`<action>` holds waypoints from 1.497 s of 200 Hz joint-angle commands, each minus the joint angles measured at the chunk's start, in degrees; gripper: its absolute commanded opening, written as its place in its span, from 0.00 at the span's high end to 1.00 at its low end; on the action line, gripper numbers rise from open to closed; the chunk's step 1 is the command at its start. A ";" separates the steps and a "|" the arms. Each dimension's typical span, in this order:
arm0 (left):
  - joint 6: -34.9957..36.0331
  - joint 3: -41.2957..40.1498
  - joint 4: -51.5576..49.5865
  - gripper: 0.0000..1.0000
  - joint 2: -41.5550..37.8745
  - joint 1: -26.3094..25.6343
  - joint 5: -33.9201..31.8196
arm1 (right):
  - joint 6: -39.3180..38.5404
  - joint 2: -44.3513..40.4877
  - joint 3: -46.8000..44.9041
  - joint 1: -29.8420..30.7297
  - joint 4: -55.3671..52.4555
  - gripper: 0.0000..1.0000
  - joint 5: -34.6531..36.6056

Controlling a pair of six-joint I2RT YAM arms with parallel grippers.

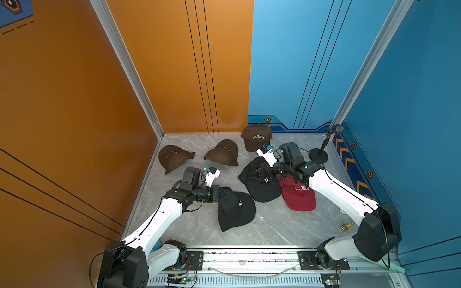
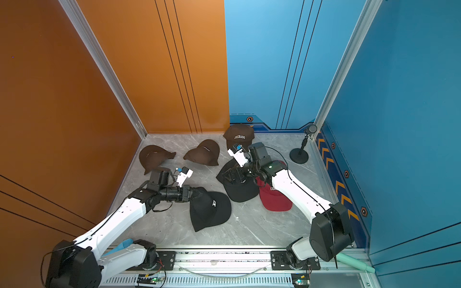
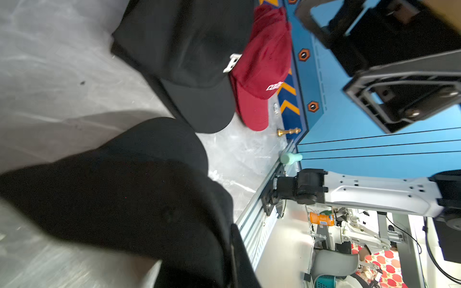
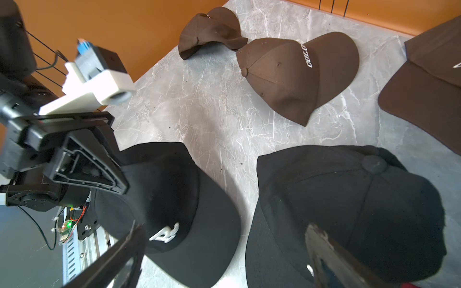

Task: Stack the baseball caps by color
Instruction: Pick up the baseball cap from the center of the board, then place the baseball cap at the center of the board.

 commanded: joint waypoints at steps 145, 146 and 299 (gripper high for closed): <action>8.99 7.65 -17.10 0.02 2.13 9.03 -18.74 | -10.83 8.29 1.53 19.30 2.83 0.00 9.04; 8.89 7.61 -17.10 0.02 2.09 9.11 -18.98 | -10.87 8.33 1.49 19.45 2.95 0.00 9.10; -6.63 2.30 -24.52 0.02 2.29 2.08 -50.85 | -20.88 17.24 7.25 28.02 9.17 0.00 13.77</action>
